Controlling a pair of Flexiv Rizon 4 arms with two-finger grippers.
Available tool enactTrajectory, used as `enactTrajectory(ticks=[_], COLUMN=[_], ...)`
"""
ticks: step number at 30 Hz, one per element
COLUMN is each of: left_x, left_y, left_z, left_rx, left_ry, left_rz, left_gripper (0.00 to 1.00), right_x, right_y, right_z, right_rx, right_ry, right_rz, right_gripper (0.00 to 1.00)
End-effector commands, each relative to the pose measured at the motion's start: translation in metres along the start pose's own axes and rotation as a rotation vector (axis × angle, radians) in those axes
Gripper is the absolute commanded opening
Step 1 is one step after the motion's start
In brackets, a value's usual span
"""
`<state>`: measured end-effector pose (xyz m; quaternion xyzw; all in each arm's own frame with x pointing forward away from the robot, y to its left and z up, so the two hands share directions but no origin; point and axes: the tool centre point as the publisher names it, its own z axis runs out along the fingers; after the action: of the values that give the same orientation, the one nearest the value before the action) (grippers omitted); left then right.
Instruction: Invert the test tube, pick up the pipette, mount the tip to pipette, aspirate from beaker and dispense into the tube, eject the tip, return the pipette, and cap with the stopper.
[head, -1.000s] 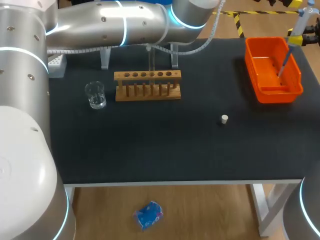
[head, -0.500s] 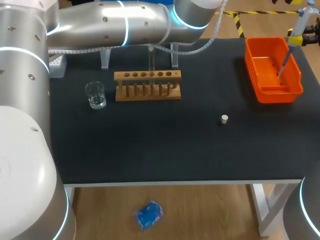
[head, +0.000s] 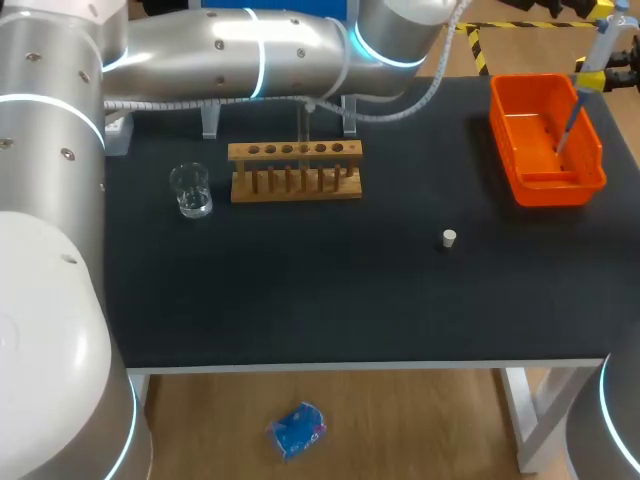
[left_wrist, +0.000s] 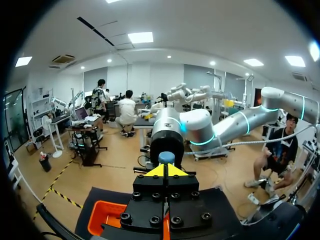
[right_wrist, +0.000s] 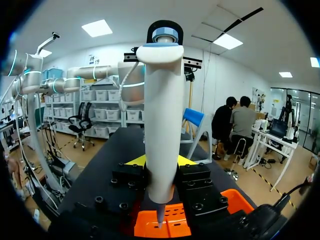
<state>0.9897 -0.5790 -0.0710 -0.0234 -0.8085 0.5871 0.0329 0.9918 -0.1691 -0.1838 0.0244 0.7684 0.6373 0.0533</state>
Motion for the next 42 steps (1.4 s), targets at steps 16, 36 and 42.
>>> enactTrajectory(ticks=[16,36,42], left_x=[0.008,0.007,0.003], left_y=[0.015,0.000,-0.002], left_z=[0.011,-0.010,-0.010], left_rx=[0.014,-0.073,-0.076], left_ry=[0.013,-0.015,-0.013], left_rz=[-0.043,-0.048,-0.041], left_gripper=[0.00,0.00,0.00], right_x=[0.001,0.001,0.001], right_y=[0.001,0.001,0.001], right_z=[0.000,0.000,0.000], right_rx=[0.003,0.003,0.003], right_ry=[-0.001,-0.001,-0.001], right_rz=[0.000,0.000,0.000], right_gripper=[0.00,0.00,0.00])
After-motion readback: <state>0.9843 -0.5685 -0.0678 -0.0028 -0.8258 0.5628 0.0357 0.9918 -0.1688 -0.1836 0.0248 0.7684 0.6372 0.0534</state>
